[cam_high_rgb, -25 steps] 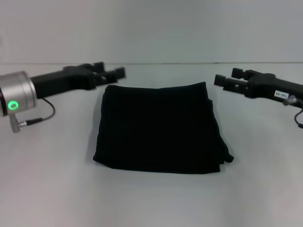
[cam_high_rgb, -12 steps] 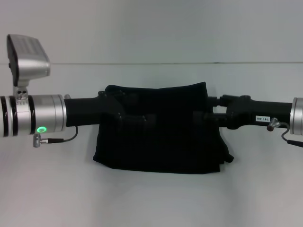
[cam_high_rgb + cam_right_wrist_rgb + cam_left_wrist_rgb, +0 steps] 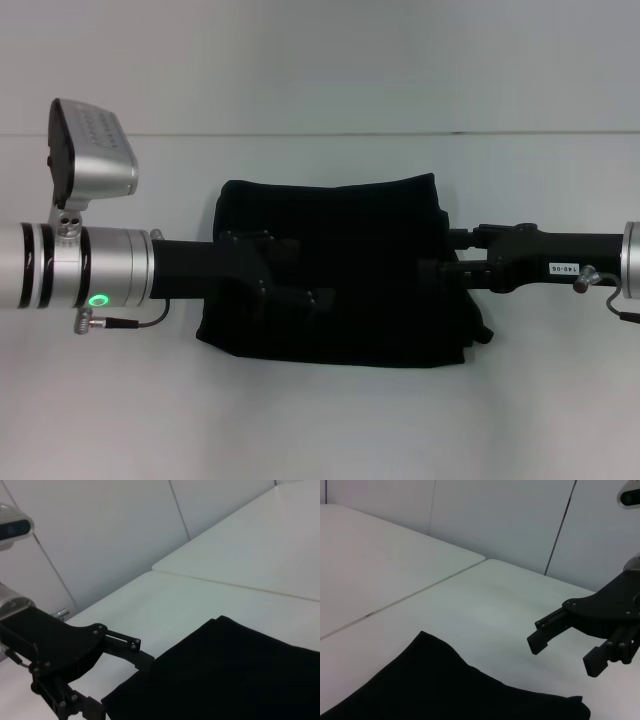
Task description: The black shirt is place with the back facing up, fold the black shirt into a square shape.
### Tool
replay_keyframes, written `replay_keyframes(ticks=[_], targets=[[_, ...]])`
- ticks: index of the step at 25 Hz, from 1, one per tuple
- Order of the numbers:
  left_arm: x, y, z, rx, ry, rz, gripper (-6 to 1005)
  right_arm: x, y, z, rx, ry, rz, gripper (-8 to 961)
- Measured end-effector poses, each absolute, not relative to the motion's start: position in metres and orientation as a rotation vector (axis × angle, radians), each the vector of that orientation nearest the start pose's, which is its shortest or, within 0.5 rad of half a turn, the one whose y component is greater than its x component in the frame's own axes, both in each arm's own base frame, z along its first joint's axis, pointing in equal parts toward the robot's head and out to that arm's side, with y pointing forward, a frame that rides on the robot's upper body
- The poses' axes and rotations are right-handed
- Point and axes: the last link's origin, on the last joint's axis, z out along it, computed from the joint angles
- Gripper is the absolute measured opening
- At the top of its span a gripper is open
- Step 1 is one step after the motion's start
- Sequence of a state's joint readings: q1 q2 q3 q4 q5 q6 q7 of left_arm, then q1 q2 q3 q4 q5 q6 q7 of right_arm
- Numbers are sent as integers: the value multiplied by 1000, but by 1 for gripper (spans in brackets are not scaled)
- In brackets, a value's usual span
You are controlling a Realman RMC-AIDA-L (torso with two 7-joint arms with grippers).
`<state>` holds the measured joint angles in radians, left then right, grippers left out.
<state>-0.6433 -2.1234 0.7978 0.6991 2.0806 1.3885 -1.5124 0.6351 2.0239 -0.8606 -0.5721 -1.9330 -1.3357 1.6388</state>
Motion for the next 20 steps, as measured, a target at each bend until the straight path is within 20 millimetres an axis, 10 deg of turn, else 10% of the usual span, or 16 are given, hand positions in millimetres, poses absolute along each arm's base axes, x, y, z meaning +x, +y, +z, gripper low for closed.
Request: replay_keyframes(ticks=[20], targets=[[-223,372,-25,-2731,-623,-539,917,248,374,-3,-2686,888,553,882]])
